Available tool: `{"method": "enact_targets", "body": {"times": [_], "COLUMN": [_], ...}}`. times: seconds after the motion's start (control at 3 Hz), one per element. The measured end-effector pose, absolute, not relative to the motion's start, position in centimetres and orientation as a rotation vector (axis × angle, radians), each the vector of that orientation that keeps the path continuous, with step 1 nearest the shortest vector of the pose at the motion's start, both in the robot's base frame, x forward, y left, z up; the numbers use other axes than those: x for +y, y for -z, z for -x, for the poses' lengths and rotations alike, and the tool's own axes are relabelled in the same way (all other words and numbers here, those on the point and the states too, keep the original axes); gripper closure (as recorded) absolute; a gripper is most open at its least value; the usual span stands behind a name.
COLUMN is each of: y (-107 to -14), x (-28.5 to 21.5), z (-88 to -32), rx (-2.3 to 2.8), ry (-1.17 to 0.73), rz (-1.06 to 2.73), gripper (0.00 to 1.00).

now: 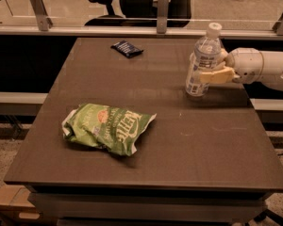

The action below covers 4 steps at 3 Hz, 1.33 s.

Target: Place blue plastic bottle upright

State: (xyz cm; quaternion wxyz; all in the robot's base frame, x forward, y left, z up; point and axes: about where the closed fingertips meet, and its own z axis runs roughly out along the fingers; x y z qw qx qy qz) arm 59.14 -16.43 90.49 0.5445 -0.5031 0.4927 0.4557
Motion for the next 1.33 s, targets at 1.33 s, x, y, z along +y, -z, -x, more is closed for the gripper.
{"method": "enact_targets", "body": {"times": [1.33], "y": [-88.5], "x": [-15.7], "z": [-61.5], "rx": [1.182], "ry": [-1.109], "rz": [1.177], "gripper": [0.76]}}
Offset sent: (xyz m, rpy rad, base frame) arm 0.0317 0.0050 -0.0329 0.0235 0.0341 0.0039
